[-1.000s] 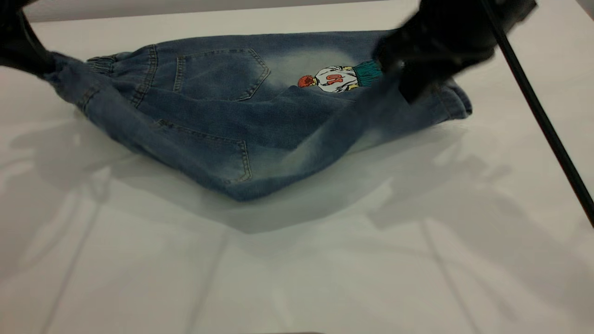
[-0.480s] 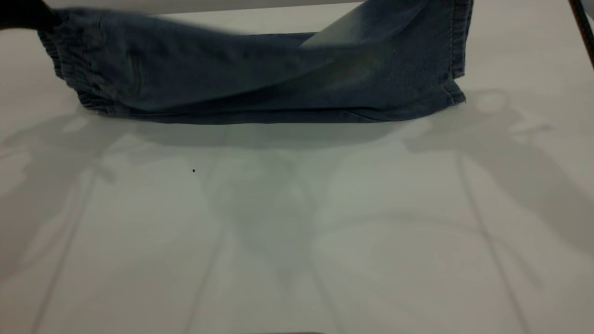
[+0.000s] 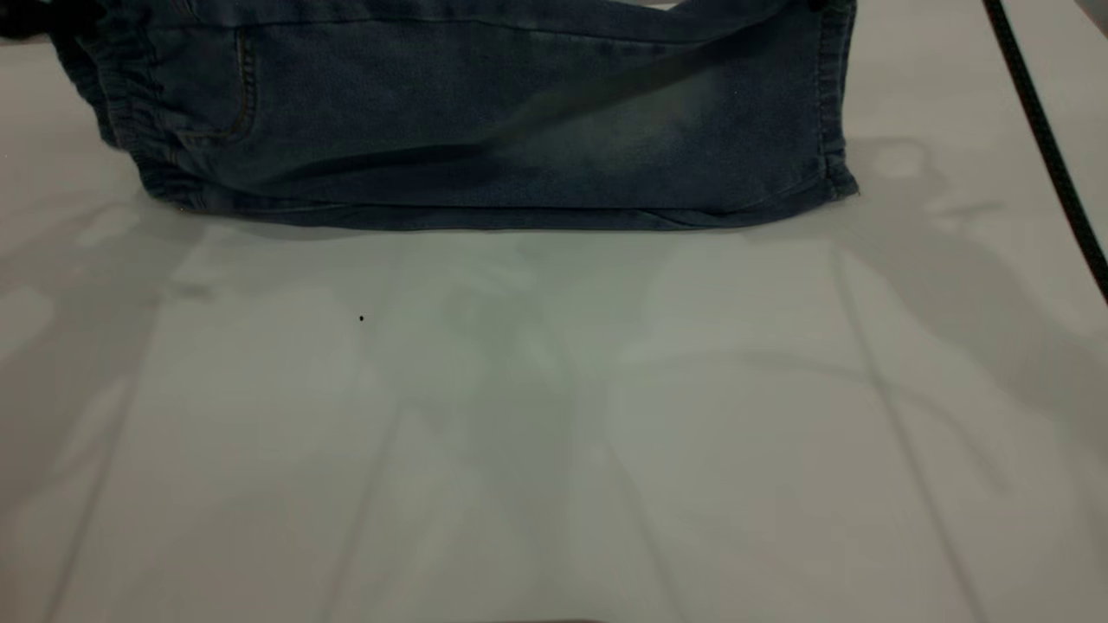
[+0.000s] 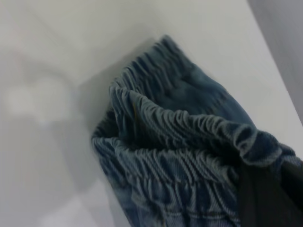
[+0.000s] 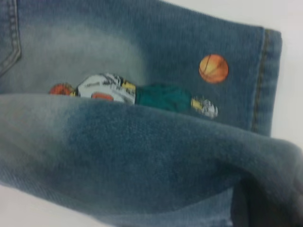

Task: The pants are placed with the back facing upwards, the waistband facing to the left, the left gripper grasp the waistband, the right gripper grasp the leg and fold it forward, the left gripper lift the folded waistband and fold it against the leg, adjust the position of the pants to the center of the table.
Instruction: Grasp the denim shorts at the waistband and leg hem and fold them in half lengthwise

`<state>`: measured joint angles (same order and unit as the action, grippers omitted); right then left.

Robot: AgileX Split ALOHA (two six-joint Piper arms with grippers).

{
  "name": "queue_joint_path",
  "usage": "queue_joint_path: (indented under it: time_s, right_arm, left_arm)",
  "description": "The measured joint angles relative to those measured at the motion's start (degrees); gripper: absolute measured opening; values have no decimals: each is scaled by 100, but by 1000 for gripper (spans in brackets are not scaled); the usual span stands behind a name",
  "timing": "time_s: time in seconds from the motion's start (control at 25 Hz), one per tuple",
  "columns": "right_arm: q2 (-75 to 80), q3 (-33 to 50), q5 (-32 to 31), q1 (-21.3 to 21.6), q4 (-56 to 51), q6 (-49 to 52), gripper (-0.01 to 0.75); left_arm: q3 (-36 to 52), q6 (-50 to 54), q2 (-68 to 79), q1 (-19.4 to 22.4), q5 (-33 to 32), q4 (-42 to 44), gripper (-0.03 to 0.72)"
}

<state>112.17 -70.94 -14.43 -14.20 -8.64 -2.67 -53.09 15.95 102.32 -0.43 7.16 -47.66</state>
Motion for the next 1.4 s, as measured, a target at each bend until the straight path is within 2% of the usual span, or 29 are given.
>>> queue_joint_path:
  time_s: [0.32, 0.64, 0.92, 1.08, 1.24, 1.4]
  right_arm:
    - [394, -142, 741, 0, -11, 0, 26]
    - [828, -148, 1662, 0, -37, 0, 26]
    - [1060, -148, 2074, 0, -45, 0, 50]
    - [1060, -148, 2168, 0, -51, 0, 146]
    - [1060, -148, 2138, 0, -63, 0, 309]
    - [1060, -154, 1914, 0, -143, 0, 446]
  left_arm:
    - [-384, 625, 724, 0, 541, -5, 41]
    - [-1453, 688, 1572, -116, 591, 471, 41]
    - [-1657, 705, 2094, -258, 1102, 1016, 45]
    - [-1657, 706, 2117, -321, 1556, 1059, 102]
    - [-1657, 730, 2117, -321, 1735, 1065, 230]
    - [-1657, 736, 2117, -321, 1457, 1403, 372]
